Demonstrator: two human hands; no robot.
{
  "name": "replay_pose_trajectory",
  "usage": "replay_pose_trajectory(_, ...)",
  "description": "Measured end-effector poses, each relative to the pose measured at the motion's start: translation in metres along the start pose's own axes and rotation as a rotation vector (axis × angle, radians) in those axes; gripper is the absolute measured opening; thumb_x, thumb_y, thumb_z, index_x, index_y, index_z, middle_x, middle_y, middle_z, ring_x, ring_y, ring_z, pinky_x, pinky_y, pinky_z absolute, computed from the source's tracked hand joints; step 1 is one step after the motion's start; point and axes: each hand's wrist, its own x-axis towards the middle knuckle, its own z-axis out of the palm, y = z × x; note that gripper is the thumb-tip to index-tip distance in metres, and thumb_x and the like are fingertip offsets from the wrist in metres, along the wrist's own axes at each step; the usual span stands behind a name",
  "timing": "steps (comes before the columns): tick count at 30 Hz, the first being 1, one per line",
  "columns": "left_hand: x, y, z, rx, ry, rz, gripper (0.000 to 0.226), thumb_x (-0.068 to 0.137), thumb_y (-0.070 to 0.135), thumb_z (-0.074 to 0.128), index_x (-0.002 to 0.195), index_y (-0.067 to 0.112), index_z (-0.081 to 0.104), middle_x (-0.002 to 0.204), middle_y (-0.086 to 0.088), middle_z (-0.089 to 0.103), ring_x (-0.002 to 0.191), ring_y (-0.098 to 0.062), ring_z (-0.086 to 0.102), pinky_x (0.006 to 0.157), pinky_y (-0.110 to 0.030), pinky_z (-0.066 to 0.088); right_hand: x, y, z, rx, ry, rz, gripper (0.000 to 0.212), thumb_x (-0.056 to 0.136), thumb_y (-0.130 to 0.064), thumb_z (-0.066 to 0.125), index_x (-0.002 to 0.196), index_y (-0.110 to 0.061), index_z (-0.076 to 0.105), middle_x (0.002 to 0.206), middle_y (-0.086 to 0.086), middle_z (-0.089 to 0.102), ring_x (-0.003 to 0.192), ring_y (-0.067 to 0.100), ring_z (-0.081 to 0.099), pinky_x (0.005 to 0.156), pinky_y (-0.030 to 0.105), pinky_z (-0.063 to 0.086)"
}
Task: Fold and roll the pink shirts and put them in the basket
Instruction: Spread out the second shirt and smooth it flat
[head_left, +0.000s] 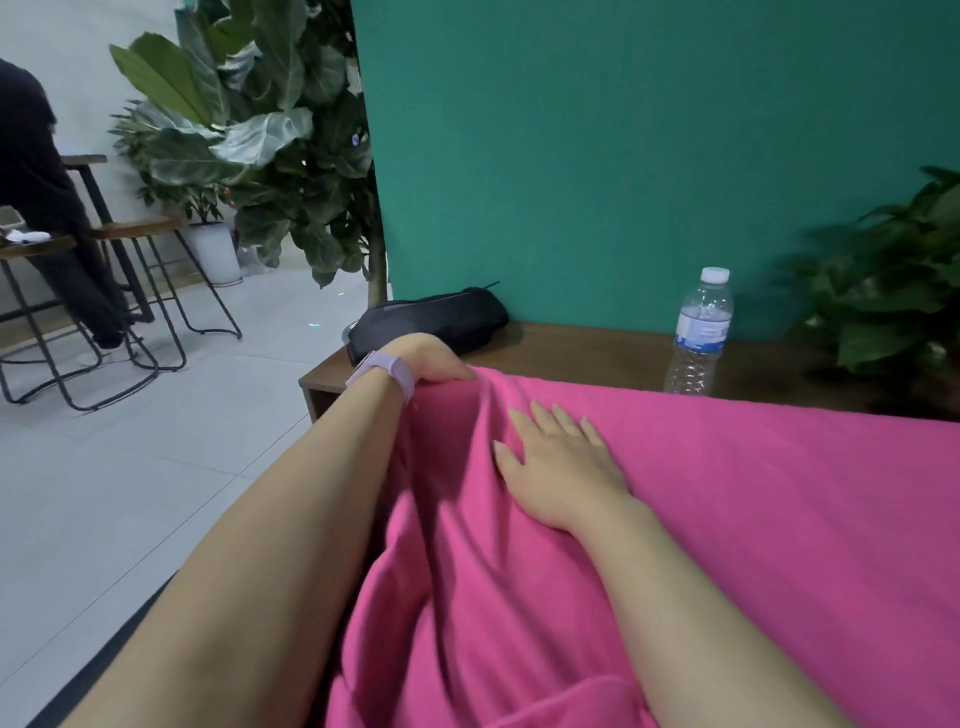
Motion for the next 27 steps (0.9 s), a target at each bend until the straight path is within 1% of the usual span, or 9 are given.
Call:
replay_pose_trajectory(4, 0.011, -0.013, -0.004, -0.202, 0.06, -0.066, 0.053, 0.085, 0.065, 0.062, 0.111, 0.02, 0.071, 0.119, -0.001, 0.066, 0.114, -0.026, 0.061, 0.102, -0.037, 0.046, -0.001, -0.001, -0.001, 0.0, -0.009, 0.002, 0.067, 0.104, -0.058, 0.016, 0.163, -0.027, 0.006, 0.17, 0.0, 0.003, 0.156, 0.021, -0.001, 0.126, 0.045, -0.002)
replay_pose_trajectory(9, 0.036, -0.031, 0.002, -0.387, 0.307, -0.191, 0.06, 0.086, -0.02, 0.031, 0.138, 0.002, 0.05, 0.148, -0.014, 0.049, 0.135, -0.03, 0.047, 0.113, -0.024, 0.035, -0.001, -0.001, -0.001, 0.009, -0.002, 0.005, 0.067, 0.104, -0.057, 0.019, 0.163, -0.026, 0.01, 0.17, 0.0, 0.005, 0.156, 0.021, 0.0, 0.126, 0.046, -0.001)
replay_pose_trajectory(12, 0.037, -0.028, 0.0, -0.435, 0.192, -0.086, 0.039, 0.098, 0.013, 0.047, 0.133, 0.002, 0.059, 0.139, -0.018, 0.058, 0.127, -0.035, 0.056, 0.096, -0.033, 0.05, -0.001, -0.001, -0.001, 0.021, 0.003, 0.005, 0.067, 0.105, -0.057, 0.021, 0.162, -0.025, 0.011, 0.17, 0.0, 0.006, 0.156, 0.02, 0.001, 0.126, 0.045, -0.001)
replay_pose_trajectory(16, 0.037, -0.032, 0.003, -0.74, 0.236, -0.094, 0.041, 0.103, 0.008, 0.042, 0.142, -0.004, 0.049, 0.144, -0.022, 0.053, 0.126, -0.034, 0.056, 0.047, -0.013, 0.046, -0.001, -0.002, -0.001, 0.029, 0.019, 0.008, 0.066, 0.105, -0.056, 0.022, 0.162, -0.025, 0.013, 0.17, 0.0, 0.008, 0.156, 0.02, 0.003, 0.126, 0.045, 0.0)
replay_pose_trajectory(18, 0.031, -0.032, 0.003, -0.794, 0.251, -0.107, 0.041, 0.104, 0.011, 0.042, 0.143, 0.002, 0.049, 0.145, -0.017, 0.052, 0.122, -0.029, 0.057, 0.064, -0.012, 0.052, -0.001, -0.003, -0.001, 0.036, 0.027, 0.01, 0.066, 0.105, -0.055, 0.023, 0.162, -0.025, 0.013, 0.17, 0.0, 0.009, 0.156, 0.02, 0.004, 0.126, 0.045, 0.001)
replay_pose_trajectory(20, 0.027, -0.039, 0.006, -0.476, 0.268, -0.044, 0.034, 0.1, 0.012, 0.05, 0.132, 0.004, 0.058, 0.137, -0.015, 0.058, 0.124, -0.026, 0.058, 0.094, -0.021, 0.046, -0.001, -0.003, -0.001, 0.039, 0.025, 0.012, 0.066, 0.105, -0.055, 0.023, 0.162, -0.025, 0.012, 0.17, 0.0, 0.009, 0.156, 0.021, 0.003, 0.126, 0.046, 0.001)
replay_pose_trajectory(22, 0.035, -0.037, 0.004, -0.864, 0.257, -0.127, 0.016, 0.099, 0.008, 0.051, 0.105, 0.005, 0.066, 0.106, -0.013, 0.066, 0.092, -0.012, 0.071, 0.079, -0.023, 0.051, -0.001, -0.003, -0.001, 0.031, 0.02, 0.013, 0.065, 0.105, -0.055, 0.022, 0.162, -0.025, 0.011, 0.17, 0.001, 0.008, 0.156, 0.021, 0.003, 0.126, 0.046, 0.0)
replay_pose_trajectory(24, 0.042, -0.044, 0.01, -1.081, 0.281, -0.15, 0.02, 0.099, 0.006, 0.056, 0.08, 0.01, 0.059, 0.073, -0.007, 0.056, 0.04, -0.009, 0.057, 0.045, -0.024, 0.045, -0.001, -0.003, -0.001, 0.026, 0.014, 0.014, 0.065, 0.105, -0.054, 0.021, 0.162, -0.026, 0.01, 0.17, 0.001, 0.006, 0.156, 0.022, 0.002, 0.126, 0.047, 0.0)
replay_pose_trajectory(27, 0.036, -0.045, 0.016, -1.057, 0.172, -0.078, 0.012, 0.09, -0.002, 0.066, 0.084, 0.008, 0.068, 0.074, -0.009, 0.063, 0.054, -0.018, 0.058, 0.058, -0.028, 0.05, -0.001, -0.004, -0.001, 0.022, 0.007, 0.012, 0.065, 0.105, -0.055, 0.019, 0.163, -0.027, 0.009, 0.17, 0.001, 0.005, 0.156, 0.022, 0.0, 0.126, 0.047, -0.001)
